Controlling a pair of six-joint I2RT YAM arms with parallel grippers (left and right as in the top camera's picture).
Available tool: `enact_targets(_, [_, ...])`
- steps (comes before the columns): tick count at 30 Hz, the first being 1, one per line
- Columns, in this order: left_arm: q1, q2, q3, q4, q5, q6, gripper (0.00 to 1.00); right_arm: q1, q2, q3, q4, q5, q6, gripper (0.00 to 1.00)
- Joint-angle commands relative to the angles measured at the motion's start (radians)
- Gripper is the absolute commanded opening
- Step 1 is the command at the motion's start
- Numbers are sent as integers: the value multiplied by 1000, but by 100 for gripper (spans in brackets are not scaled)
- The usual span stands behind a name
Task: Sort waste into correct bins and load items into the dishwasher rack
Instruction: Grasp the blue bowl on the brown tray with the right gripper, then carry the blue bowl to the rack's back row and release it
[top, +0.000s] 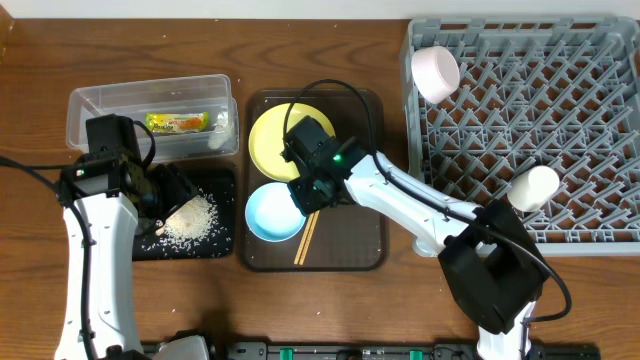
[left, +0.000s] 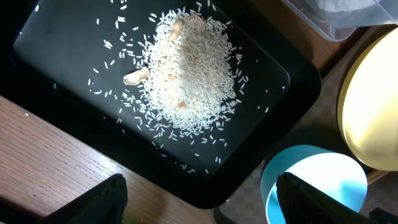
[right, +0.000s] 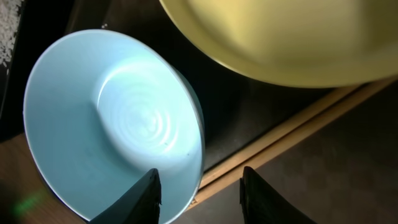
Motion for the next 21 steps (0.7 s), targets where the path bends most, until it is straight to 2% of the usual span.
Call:
enact_targets(1, [5, -1, 2, -7, -12, -8, 79, 3, 35, -2, -16, 10, 33, 39])
enact_targets(7, [5, -1, 2, -7, -12, -8, 79, 16, 68, -2, -14, 1, 55, 31])
enact_targets(10, [5, -1, 2, -7, -12, -8, 79, 17, 68, -2, -3, 2, 56, 13])
enact_targets(13, [5, -1, 2, -7, -12, -8, 79, 13, 62, 2, 1, 2, 59, 1])
enact_targets(17, [5, -1, 2, -7, -12, -8, 79, -22, 11, 12, -2, 32, 48, 1])
enact_targets(21, [5, -1, 2, -7, -12, -8, 79, -87, -113, 16, -1, 127, 21, 1])
